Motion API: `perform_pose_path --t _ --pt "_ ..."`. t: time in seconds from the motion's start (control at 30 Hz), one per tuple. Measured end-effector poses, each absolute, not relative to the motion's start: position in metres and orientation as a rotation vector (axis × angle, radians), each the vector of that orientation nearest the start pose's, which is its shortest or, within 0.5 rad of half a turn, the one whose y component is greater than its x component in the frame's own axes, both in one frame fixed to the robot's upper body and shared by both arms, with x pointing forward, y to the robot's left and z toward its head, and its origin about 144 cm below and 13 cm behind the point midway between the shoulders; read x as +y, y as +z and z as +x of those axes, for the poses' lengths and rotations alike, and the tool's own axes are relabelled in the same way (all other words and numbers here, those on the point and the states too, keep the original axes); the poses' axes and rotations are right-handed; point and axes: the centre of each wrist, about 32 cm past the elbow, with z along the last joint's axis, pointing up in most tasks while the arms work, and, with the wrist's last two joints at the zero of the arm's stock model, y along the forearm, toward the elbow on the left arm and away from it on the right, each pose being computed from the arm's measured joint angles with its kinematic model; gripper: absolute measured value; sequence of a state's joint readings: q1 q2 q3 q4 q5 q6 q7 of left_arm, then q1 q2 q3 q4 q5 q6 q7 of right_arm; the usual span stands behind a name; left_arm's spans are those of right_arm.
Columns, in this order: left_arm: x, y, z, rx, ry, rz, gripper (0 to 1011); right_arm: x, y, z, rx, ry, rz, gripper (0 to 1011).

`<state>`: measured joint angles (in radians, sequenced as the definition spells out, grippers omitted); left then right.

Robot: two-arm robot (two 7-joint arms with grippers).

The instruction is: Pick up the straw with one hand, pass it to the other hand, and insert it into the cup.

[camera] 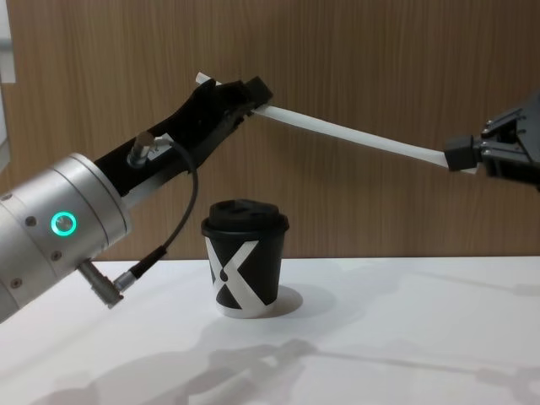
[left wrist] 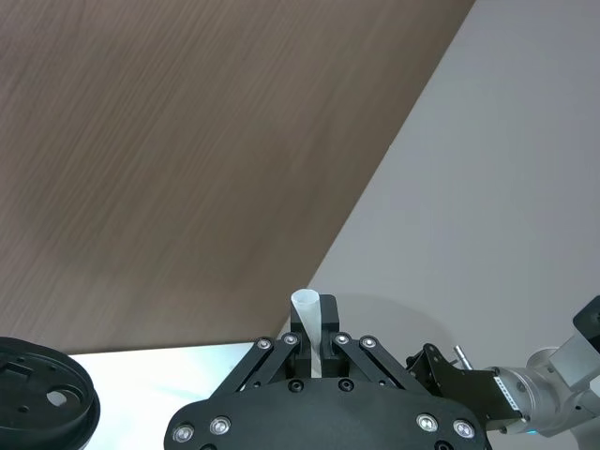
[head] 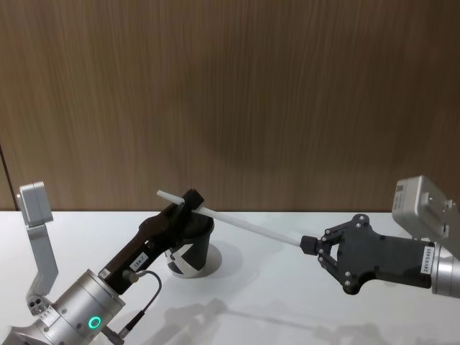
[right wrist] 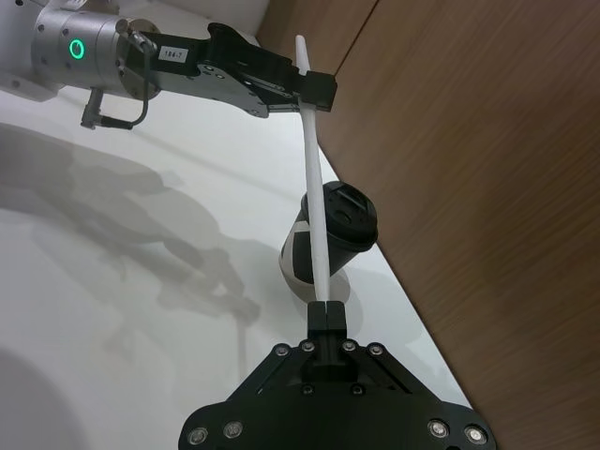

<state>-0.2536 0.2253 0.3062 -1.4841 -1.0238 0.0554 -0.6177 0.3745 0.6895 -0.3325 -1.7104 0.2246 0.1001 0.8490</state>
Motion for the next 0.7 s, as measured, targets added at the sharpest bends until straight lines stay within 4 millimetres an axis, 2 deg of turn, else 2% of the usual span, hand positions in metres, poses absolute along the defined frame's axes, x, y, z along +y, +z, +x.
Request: perform_pose_path --t 0.23,0.37,0.47,0.5,0.57,0.6,0.7 --pt "0.2039 1.1895 0.5177 0.402 0.59 -0.63 19 -0.3076 1.3076 0.5156 -0.412 -0.453 -0.394 42" --pt "0.2039 1.1895 0.5177 0.402 0.59 -0.63 6 -0.3076 1.3076 0.5156 -0.412 -0.453 -0.394 172" --pt "0.2039 1.1895 0.5177 0.402 0.59 -0.63 6 -0.3076 1.3076 0.5156 -0.412 -0.453 -0.394 227" --pt "0.2039 1.1895 0.5177 0.402 0.59 -0.63 6 -0.3076 1.3076 0.5156 -0.412 -0.453 -0.394 284" --pt "0.2039 1.1895 0.5177 0.402 0.59 -0.63 6 -0.3076 1.3076 0.5156 -0.412 -0.453 -0.394 315" --pt "0.2039 1.1895 0.5177 0.402 0.59 -0.63 6 -0.3076 1.3076 0.5156 -0.412 -0.453 -0.394 385" --pt "0.2038 1.1895 0.5177 0.402 0.59 -0.63 6 -0.3076 1.3076 0.5156 -0.412 -0.453 -0.394 486"
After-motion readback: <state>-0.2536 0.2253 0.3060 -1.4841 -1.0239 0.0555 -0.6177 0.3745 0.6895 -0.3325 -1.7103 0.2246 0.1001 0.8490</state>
